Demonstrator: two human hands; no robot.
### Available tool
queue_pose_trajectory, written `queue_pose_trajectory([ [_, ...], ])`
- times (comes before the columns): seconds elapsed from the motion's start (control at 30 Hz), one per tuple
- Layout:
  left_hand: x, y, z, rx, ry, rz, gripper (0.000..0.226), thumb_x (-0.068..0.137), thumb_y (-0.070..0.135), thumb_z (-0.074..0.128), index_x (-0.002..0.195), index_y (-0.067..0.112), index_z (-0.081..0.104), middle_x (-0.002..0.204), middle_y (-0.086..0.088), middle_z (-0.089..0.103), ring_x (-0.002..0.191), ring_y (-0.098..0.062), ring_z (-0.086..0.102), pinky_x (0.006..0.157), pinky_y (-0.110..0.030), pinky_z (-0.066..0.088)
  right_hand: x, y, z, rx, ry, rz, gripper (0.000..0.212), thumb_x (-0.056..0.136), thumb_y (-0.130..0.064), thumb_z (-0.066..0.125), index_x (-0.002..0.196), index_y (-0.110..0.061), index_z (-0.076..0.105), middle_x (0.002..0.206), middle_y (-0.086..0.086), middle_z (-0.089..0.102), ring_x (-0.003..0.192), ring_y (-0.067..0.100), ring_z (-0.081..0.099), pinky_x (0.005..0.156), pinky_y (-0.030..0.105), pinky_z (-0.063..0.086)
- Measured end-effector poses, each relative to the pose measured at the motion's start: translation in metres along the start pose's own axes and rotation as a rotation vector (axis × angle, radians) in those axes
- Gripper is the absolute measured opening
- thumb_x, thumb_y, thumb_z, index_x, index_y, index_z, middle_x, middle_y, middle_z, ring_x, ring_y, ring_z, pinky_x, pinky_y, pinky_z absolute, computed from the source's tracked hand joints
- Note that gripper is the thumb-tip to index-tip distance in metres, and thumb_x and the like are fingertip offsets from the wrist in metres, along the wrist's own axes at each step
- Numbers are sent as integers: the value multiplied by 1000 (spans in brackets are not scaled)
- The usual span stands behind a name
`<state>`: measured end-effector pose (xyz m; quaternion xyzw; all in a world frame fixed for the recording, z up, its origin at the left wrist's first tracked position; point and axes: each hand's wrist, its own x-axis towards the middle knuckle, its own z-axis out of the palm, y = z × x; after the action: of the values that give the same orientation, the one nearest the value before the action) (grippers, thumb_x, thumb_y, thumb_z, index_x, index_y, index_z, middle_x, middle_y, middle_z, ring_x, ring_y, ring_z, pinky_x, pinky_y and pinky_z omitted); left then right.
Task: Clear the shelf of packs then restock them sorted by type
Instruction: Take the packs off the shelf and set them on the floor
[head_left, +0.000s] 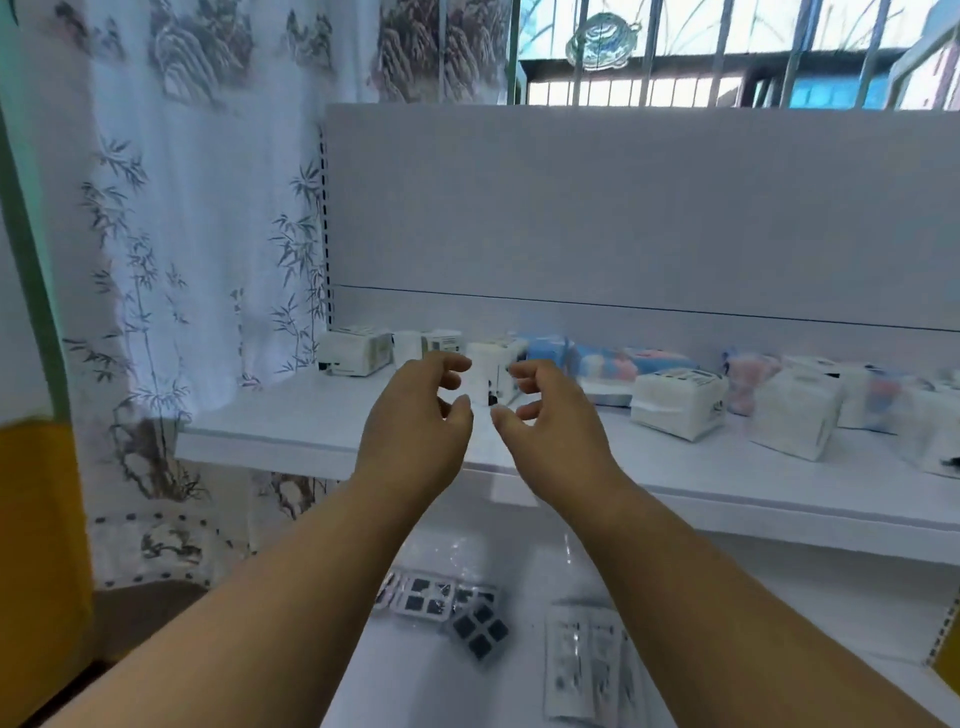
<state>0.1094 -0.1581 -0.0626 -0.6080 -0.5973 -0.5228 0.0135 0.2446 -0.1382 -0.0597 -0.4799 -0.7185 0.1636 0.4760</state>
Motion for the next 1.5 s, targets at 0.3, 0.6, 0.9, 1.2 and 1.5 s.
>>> queue_pose_trajectory([
  [0.3,138,-71,29,255,-93,8,43,87,30,66,128,28,52,122,-3,58,103,-22,57,84,-36,53,132,3,77,-511,43,95,52,93,-36,59,141,-34,39,139,10,38,127,30,39,100,43,44],
  [0.6,216,-130,79,443,-286,-170,48,79,47,69,122,30,54,110,-8,50,98,-29,59,91,-43,52,181,39,116,-518,45,294,69,83,-51,67,136,-25,31,130,16,36,110,36,54,89,41,48],
  [0.9,165,-106,29,-590,86,-552,51,86,30,69,131,37,48,123,-3,52,97,-24,62,82,-42,59,151,25,74,751,310,397,47,84,-20,73,125,-26,51,114,5,62,86,18,64,62,29,54],
  [1.2,14,-23,-42,-664,327,-598,17,92,33,56,107,38,61,113,4,66,100,-17,63,89,-41,55,45,-11,54,1055,-61,339,32,81,-20,77,103,-28,55,104,2,68,93,21,70,86,46,58],
  [1.5,-188,41,-125,-341,611,-604,37,89,45,59,125,39,57,122,4,61,102,-14,64,79,-29,55,-139,-56,12,1026,-392,221,37,87,-35,72,118,-30,53,112,-3,68,96,12,69,83,37,59],
])
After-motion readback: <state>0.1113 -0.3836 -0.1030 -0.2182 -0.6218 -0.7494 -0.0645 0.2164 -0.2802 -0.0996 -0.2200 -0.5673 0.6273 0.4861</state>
